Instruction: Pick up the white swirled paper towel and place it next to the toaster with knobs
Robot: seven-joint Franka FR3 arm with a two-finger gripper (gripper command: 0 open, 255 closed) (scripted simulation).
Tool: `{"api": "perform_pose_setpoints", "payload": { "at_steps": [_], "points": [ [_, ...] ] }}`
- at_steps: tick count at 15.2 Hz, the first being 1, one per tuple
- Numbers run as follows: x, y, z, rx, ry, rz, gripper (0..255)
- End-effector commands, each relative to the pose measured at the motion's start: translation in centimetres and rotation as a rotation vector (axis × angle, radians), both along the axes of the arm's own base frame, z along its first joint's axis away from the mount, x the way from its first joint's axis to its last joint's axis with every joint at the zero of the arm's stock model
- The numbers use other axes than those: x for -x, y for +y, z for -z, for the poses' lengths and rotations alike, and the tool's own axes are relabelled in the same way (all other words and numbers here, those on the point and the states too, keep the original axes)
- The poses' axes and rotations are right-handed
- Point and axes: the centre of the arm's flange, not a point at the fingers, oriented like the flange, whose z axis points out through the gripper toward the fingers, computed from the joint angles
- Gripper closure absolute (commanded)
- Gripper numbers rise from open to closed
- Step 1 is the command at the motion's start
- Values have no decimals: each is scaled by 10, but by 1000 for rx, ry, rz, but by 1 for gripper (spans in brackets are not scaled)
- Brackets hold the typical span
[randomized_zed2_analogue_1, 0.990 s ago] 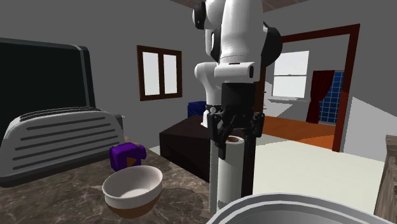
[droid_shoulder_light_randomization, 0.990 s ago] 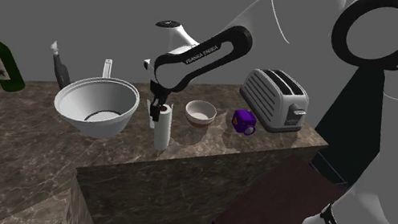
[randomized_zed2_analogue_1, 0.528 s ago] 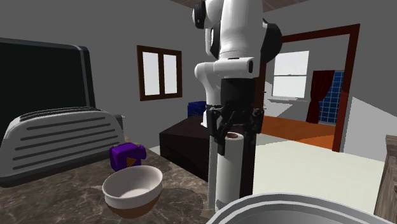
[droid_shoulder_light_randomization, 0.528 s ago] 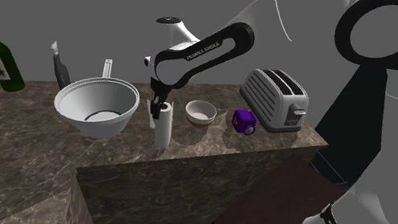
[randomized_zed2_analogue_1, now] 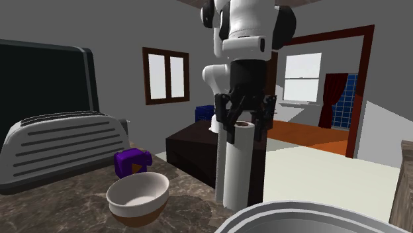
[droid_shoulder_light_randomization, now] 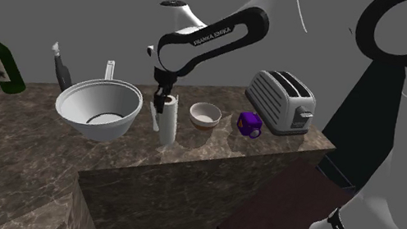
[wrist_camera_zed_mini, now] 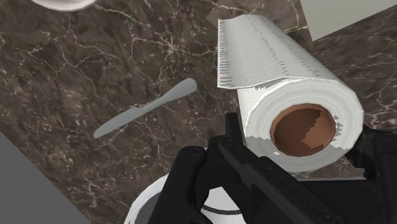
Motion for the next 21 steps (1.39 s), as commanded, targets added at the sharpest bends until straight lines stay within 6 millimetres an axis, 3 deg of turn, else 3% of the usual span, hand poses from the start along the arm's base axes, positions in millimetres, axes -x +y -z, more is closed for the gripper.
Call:
{"api": "perform_pose_setpoints", "payload": {
  "at_steps": [1,21],
  "points": [
    [1,0,-12,0,0,0,255],
    [1,0,-117,0,0,0,255]
  ]
}}
